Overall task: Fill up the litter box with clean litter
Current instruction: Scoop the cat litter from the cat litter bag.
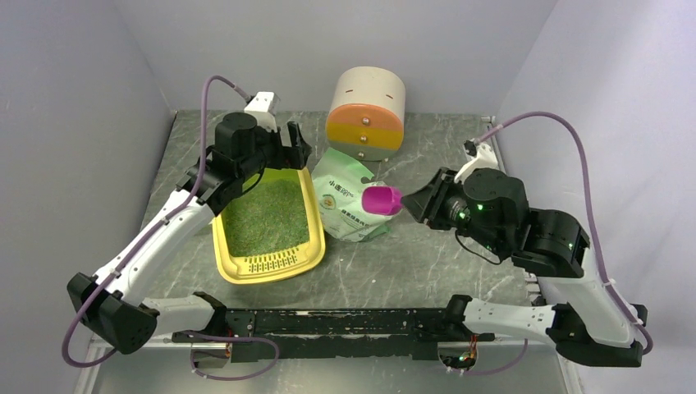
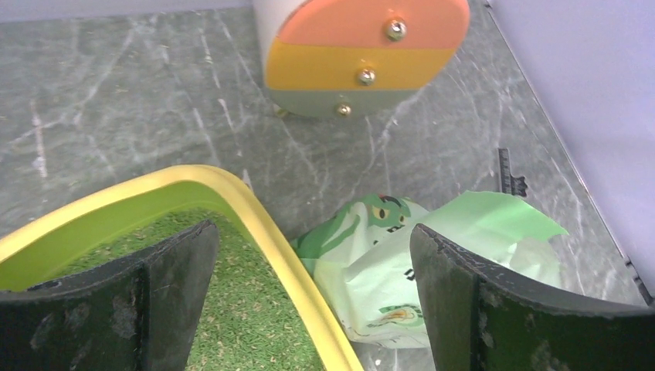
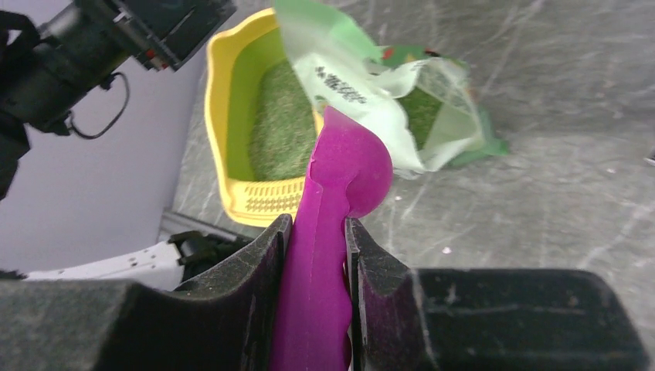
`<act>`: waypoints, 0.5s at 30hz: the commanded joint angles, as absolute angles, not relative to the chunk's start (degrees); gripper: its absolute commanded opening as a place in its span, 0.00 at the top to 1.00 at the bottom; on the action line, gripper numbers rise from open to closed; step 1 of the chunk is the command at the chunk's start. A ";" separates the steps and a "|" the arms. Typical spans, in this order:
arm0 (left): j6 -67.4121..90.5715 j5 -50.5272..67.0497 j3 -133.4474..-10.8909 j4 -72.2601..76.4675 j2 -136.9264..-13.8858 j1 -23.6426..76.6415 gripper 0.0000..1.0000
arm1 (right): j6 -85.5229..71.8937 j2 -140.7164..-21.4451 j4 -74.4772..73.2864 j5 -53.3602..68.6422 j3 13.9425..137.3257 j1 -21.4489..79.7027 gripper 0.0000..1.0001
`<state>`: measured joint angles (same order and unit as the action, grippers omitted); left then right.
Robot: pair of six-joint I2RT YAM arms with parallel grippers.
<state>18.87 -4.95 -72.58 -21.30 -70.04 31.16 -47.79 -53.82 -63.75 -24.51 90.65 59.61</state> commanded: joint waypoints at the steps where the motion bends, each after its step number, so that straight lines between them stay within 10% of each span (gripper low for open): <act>1: 18.50 3.91 -72.97 -18.13 -71.66 30.85 0.02 | -51.09 -55.76 -73.66 -33.19 93.33 59.50 1.00; 15: 14.95 10.20 -72.44 -18.45 -73.26 30.83 0.02 | -48.85 -62.38 -70.57 -37.00 90.59 58.68 1.00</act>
